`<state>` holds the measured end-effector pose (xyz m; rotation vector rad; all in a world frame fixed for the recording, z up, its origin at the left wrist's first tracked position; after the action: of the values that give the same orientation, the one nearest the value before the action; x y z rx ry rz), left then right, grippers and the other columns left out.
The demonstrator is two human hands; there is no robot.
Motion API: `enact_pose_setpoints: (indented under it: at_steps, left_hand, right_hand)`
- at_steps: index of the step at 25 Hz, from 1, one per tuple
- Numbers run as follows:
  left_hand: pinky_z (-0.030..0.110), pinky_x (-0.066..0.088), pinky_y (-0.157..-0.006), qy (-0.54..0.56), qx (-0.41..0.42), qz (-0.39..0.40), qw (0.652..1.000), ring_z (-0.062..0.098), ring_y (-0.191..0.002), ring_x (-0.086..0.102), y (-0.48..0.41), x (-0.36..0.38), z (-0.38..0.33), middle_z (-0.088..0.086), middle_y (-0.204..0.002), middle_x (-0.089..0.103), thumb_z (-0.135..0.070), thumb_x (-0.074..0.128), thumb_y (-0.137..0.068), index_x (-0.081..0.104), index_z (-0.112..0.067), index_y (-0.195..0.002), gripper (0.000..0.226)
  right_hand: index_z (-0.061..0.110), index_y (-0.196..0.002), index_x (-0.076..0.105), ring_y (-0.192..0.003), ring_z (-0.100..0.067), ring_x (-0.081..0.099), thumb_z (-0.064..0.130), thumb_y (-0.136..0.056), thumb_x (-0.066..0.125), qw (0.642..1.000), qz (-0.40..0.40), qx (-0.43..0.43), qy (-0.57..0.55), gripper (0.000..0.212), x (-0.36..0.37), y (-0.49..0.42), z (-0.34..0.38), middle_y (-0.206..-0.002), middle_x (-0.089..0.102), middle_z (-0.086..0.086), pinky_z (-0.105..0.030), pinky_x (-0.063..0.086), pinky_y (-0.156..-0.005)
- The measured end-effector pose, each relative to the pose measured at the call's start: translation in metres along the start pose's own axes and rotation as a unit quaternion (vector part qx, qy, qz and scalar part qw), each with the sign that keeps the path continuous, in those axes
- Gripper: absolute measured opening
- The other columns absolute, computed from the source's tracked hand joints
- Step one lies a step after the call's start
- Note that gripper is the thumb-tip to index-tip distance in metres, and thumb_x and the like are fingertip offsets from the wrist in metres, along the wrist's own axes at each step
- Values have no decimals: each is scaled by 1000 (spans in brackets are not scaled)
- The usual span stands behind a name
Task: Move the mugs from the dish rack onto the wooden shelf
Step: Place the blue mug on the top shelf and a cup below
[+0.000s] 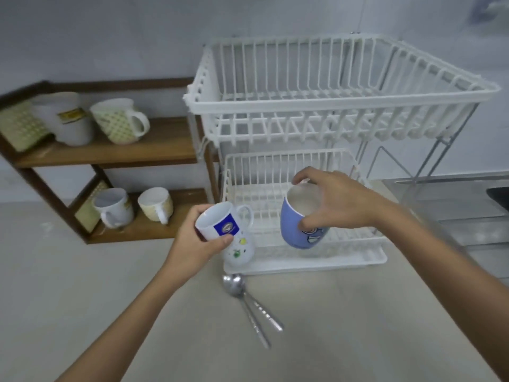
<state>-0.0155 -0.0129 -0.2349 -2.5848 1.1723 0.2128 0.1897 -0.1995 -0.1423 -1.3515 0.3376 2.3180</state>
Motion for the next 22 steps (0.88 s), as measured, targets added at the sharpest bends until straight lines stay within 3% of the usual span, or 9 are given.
enact_pose_setpoints:
  at_steps: [3, 9, 13, 15, 18, 20, 22]
  left_hand:
    - [15, 55, -64, -34, 1, 7, 999, 0, -86, 67, 14, -53, 10, -22, -93, 68, 1, 81, -67, 53, -35, -103, 58]
    - [8, 52, -61, -72, -8, -69, 995, -9, -88, 63, 25, -153, 35, -27, -95, 65, -22, 85, -66, 53, -40, -106, 54]
    - [16, 54, -67, -108, -29, -113, 987, 1, -86, 66, 10, -177, 50, -14, -99, 66, -29, 87, -62, 55, -31, -110, 57]
    - [29, 56, -73, -127, -34, -134, 982, 11, -88, 65, 1, -187, 55, -7, -100, 67, -31, 88, -61, 57, -26, -110, 59]
    - [30, 54, -75, -141, -24, -130, 981, 11, -89, 62, -13, -184, 57, -8, -99, 65, -33, 89, -58, 58, -23, -111, 62]
    - [28, 53, -76, -134, -19, -127, 983, 10, -91, 61, -21, -182, 56, -9, -100, 63, -34, 88, -58, 57, -23, -112, 63]
    - [27, 52, -78, -130, -20, -118, 984, 11, -93, 60, -29, -178, 56, -7, -102, 63, -33, 88, -58, 56, -23, -113, 65]
  right_hand:
    - [49, -106, 43, -84, 0, 52, 51, -41, 70, 999, 20, -27, 3, 70, 33, 3, 51, -91, 55, 21, -24, 43, -58]
    - [45, -106, 45, -87, 3, 48, 49, -46, 72, 996, 25, -77, -24, 66, 93, -8, 155, -90, 55, 21, -20, 40, -56]
    - [36, -113, 47, -87, -14, 55, 49, -48, 72, 997, -11, -78, -17, 71, 102, -31, 202, -95, 61, 10, -24, 41, -58]
    - [31, -116, 48, -91, -21, 54, 51, -50, 70, 995, -69, -66, -9, 73, 100, -51, 231, -97, 61, 4, -27, 41, -61]
    - [22, -120, 50, -95, -26, 54, 53, -54, 68, 987, -156, -42, 15, 75, 73, -91, 259, -95, 56, 1, -31, 38, -75]
    - [20, -124, 50, -103, -30, 54, 56, -54, 68, 984, -166, -31, 54, 81, 46, -130, 276, -105, 61, -4, -33, 40, -79]
    - [19, -128, 46, -108, -32, 54, 56, -53, 70, 986, -124, -8, 111, 87, 22, -165, 288, -118, 61, -8, -35, 46, -83]
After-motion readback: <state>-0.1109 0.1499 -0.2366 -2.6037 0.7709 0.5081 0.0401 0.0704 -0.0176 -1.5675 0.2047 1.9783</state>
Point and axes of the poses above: each hand's wrist, its own y-axis away from the middle knuckle, its own x-axis out of the palm, z = x × y, the point moved 2 cm from there along -y, towards the middle knuckle
